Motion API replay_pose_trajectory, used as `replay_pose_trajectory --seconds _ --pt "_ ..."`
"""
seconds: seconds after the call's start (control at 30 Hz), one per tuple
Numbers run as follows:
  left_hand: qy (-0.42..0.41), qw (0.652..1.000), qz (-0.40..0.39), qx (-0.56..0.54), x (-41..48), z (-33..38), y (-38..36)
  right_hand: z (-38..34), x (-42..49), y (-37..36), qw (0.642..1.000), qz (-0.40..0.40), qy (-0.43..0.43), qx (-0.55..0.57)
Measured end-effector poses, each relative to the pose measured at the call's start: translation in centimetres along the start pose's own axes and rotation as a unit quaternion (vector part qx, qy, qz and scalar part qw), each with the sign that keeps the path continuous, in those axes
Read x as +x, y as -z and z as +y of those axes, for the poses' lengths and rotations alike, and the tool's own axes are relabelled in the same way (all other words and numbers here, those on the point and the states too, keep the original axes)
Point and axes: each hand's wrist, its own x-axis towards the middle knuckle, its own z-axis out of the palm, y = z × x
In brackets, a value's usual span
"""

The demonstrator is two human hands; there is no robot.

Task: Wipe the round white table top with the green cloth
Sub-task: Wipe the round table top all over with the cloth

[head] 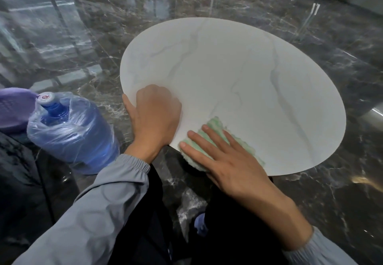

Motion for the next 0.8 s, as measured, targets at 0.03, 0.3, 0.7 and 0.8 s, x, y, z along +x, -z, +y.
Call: replay_pose_trajectory --seconds 0.03,0.3,0.7,0.8 --pt "-0.001 1.000 -0.001 0.002 0.0 0.0 0.0 0.0 -0.2 0.0 1.000 0.000 -0.011 0.006" --pt "-0.007 1.000 -0.012 0.018 -0.1 0.1 0.2 2.2 -4.7 0.4 0.997 0.016 -0.076 -0.010" --pt "-0.019 1.000 -0.011 0.021 -0.1 0.1 0.0 0.9 -1.9 0.7 0.995 -0.025 -0.091 0.012" --pt "-0.018 0.999 -0.016 0.027 0.0 0.1 0.1 3.5 -5.5 1.8 0.986 -0.049 -0.161 0.017"
